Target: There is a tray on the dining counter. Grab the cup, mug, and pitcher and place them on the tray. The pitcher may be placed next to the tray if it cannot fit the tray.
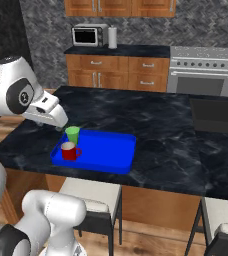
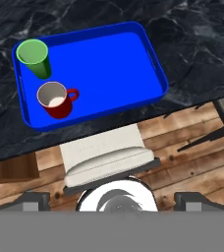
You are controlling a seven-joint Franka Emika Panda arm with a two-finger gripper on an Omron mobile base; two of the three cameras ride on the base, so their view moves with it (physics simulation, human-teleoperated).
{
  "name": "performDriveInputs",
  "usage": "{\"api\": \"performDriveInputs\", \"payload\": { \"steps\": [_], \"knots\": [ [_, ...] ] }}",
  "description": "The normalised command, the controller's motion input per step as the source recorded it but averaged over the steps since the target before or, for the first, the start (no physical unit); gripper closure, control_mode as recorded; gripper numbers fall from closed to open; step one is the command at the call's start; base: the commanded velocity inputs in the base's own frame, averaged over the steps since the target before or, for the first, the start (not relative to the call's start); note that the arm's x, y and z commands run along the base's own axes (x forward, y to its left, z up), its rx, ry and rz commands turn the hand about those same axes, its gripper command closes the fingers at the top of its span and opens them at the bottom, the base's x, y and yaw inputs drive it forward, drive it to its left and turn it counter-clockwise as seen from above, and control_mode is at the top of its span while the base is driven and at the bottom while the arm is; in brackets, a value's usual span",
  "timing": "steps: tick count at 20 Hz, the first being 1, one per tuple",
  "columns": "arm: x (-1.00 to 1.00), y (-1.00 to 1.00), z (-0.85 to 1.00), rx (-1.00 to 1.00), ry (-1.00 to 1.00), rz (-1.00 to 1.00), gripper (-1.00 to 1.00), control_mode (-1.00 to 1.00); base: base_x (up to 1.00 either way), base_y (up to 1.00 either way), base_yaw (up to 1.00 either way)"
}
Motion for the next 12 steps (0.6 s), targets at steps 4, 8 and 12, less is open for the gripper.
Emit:
{"api": "performDriveInputs", "payload": {
  "steps": [4,8,12],
  "knots": [
    [0.0,-0.41,0.04,0.0,0.04,0.09,-1.0,-1.0,0.0,0.0,0.0],
    [-0.02,-0.43,0.0,0.0,0.01,0.09,-1.0,-1.0,0.0,0.0,0.0],
    [-0.01,-0.39,0.0,0.0,0.0,0.0,-1.0,-1.0,0.0,0.0,0.0]
  ]
}}
